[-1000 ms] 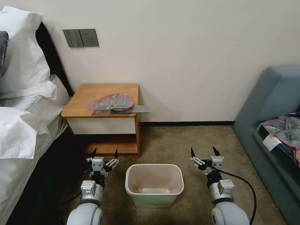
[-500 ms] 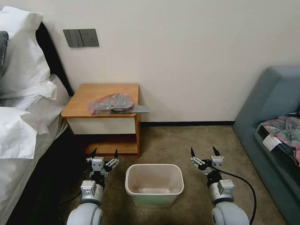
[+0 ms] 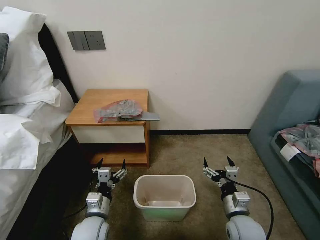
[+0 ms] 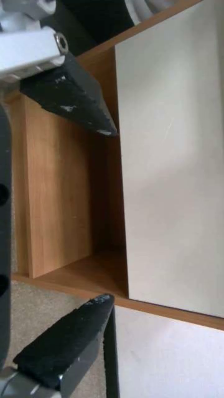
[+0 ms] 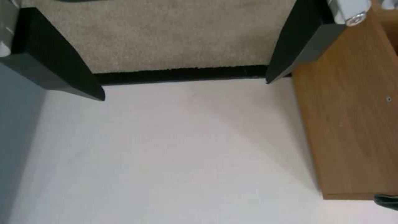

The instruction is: Pick up the garbage bag from the table and place it over the trash can.

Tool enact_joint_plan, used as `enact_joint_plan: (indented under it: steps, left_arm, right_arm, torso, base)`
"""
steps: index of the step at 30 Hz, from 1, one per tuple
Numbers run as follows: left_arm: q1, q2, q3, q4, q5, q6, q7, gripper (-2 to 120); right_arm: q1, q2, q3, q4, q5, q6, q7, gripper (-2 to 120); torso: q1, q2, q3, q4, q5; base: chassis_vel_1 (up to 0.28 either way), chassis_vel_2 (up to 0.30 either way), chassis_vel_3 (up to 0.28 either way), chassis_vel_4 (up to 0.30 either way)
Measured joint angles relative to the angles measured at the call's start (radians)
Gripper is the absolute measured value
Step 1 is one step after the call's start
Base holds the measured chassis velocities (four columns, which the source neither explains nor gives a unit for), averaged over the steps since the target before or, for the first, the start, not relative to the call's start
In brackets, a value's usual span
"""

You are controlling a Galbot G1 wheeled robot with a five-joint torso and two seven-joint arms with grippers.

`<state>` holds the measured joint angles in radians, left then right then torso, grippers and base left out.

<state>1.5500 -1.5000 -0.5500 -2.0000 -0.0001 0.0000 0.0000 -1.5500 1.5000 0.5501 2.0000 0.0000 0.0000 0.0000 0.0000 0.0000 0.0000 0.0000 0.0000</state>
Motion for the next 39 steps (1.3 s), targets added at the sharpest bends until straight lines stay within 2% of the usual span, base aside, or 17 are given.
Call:
enact_joint_plan:
  steps: [4, 7, 8, 11, 12, 15, 16, 20, 24, 26, 29, 37, 39]
  left_arm:
    - [0.003, 0.0, -0.001, -0.006, -0.002, 0.002, 0.0, 100]
    - [0.035, 0.004, -0.016, -0.073, -0.028, 0.021, -0.006, 100]
    - [0.035, 0.004, -0.016, -0.073, -0.028, 0.021, -0.006, 100]
    - [0.076, 0.009, -0.035, -0.163, -0.064, 0.049, -0.014, 100]
    - [0.076, 0.009, -0.035, -0.163, -0.064, 0.049, -0.014, 100]
    - [0.114, 0.014, -0.054, -0.247, -0.098, 0.075, -0.021, 100]
    - [0.114, 0.014, -0.054, -0.247, -0.098, 0.075, -0.021, 100]
    - [0.17, 0.02, -0.08, -0.366, -0.146, 0.111, -0.032, 100]
    - [0.196, 0.023, -0.092, -0.424, -0.169, 0.129, -0.038, 100]
    - [0.225, 0.027, -0.106, -0.485, -0.195, 0.148, -0.043, 100]
    - [0.257, 0.031, -0.12, -0.508, -0.221, 0.169, -0.049, 100]
    - [0.268, 0.032, -0.126, -0.51, -0.233, 0.178, -0.052, 100]
    - [0.265, 0.061, -0.127, -0.509, -0.263, 0.21, -0.055, 100]
  right_arm:
    - [-0.002, 0.0, 0.003, 0.005, 0.002, -0.002, 0.0, 100]
    - [-0.027, 0.007, 0.037, 0.074, 0.036, -0.042, -0.008, 100]
    - [-0.027, 0.007, 0.037, 0.074, 0.036, -0.042, -0.008, 100]
    - [-0.061, 0.017, 0.083, 0.169, 0.083, -0.097, -0.02, 100]
    - [-0.061, 0.017, 0.083, 0.169, 0.083, -0.097, -0.02, 100]
    - [-0.094, 0.026, 0.127, 0.258, 0.127, -0.15, -0.032, 100]
    - [-0.094, 0.026, 0.127, 0.258, 0.127, -0.15, -0.032, 100]
    - [-0.139, 0.039, 0.187, 0.38, 0.188, -0.221, -0.048, 100]
    - [-0.161, 0.045, 0.217, 0.441, 0.218, -0.258, -0.056, 100]
    - [-0.185, 0.052, 0.25, 0.497, 0.251, -0.295, -0.065, 100]
    - [-0.208, 0.059, 0.279, 0.508, 0.28, -0.331, -0.072, 100]
    - [-0.212, 0.059, 0.284, 0.509, 0.293, -0.342, -0.074, 100]
    - [-0.211, 0.052, 0.279, 0.508, 0.32, -0.353, -0.076, 100]
  torso:
    - [0.0, 0.0, 0.0, 0.0, 0.0]
    - [0.0, 0.0, 0.0, 0.0, 0.0001]
    - [0.0, 0.0, 0.0, 0.0, 0.0001]
    - [0.0, 0.0, 0.0, 0.0, 0.0]
    - [0.0, 0.0, 0.0, 0.0, 0.0]
    - [0.0, 0.0, 0.0, 0.0, 0.0]
    - [0.0, 0.0, 0.0, 0.0, 0.0]
    - [0.0, 0.0, 0.0, 0.0, 0.0]
    - [0.0, 0.0, 0.0, 0.0, 0.0]
    - [0.0, 0.0, 0.0, 0.0, -0.0002]
    - [0.0, 0.0, 0.0, -0.0002, 0.0002]
    - [0.0, 0.0, 0.0, 0.0, 0.0]
    - [0.0, 0.0, 0.0, 0.0, 0.0]
  base:
    - [0.0, 0.0, 0.0, 0.0]
    - [0.0, 0.0, 0.0, 0.0]
    - [0.0, 0.0, 0.0, 0.0]
    - [0.0, 0.0, 0.0, 0.0]
    - [0.0, 0.0, 0.0, 0.0]
    - [0.0, 0.0, 0.0, 0.0]
    - [0.0, 0.0, 0.0, 0.0]
    - [0.0, 0.0, 0.0, 0.0]
    - [0.0, 0.0, 0.0, 0.0]
    - [0.0, 0.0, 0.0, 0.0]
    - [0.0, 0.0, 0.0, 0.0]
    - [0.0, 0.0, 0.0, 0.0]
    - [0.0, 0.0, 0.0, 0.0]
